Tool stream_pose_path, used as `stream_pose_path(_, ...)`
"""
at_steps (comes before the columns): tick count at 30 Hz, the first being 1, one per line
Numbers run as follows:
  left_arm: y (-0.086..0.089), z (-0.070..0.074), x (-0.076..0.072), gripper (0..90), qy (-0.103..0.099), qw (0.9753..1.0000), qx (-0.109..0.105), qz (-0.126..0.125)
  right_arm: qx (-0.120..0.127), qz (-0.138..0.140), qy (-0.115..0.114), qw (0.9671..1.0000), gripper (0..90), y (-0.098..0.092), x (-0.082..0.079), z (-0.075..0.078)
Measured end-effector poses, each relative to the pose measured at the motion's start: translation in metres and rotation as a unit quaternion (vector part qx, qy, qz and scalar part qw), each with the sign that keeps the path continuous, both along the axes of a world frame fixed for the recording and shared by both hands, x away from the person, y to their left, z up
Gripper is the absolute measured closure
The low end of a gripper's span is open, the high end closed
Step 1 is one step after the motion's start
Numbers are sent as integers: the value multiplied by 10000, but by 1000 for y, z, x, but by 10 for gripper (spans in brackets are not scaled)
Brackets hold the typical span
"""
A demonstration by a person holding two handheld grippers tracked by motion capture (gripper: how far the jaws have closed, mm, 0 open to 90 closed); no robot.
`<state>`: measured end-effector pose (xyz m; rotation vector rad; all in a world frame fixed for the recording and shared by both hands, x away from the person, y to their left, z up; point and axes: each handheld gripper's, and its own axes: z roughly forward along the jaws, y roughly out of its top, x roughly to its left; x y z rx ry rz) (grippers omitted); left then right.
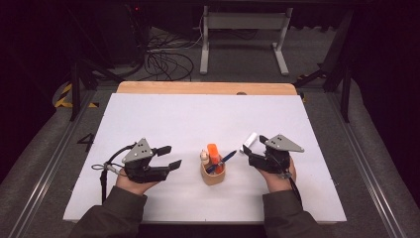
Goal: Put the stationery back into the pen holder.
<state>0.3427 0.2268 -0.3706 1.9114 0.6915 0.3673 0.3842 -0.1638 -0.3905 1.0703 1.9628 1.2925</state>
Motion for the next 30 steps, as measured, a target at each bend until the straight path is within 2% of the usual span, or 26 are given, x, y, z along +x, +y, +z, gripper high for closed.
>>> stream_pose_path(7,8,3,0,384,-49,9999,-62,109,-157,-604,-20,9980,350,8,6,-4)
stream_pose_path(13,13,4,0,384,-64,9998,-113,136,-143,-1136,-11,9934,371,15,14,-11)
stream_pose_path(16,14,3,0,384,-44,9998,-132,122,-172,-1289,4,9915,389,18,19,-13)
stream_pose_path(21,13,4,-1,384,-46,9998,-152,112,-60,-1532,118,9881,411,17,30,-16)
stream_pose_path(26,12,3,-1,384,-28,9998,-133,111,-11,-1686,363,9850,410,16,40,-23)
stream_pose_path(30,11,1,0,384,-42,9999,-65,86,-100,-1818,518,9819,403,16,48,-29)
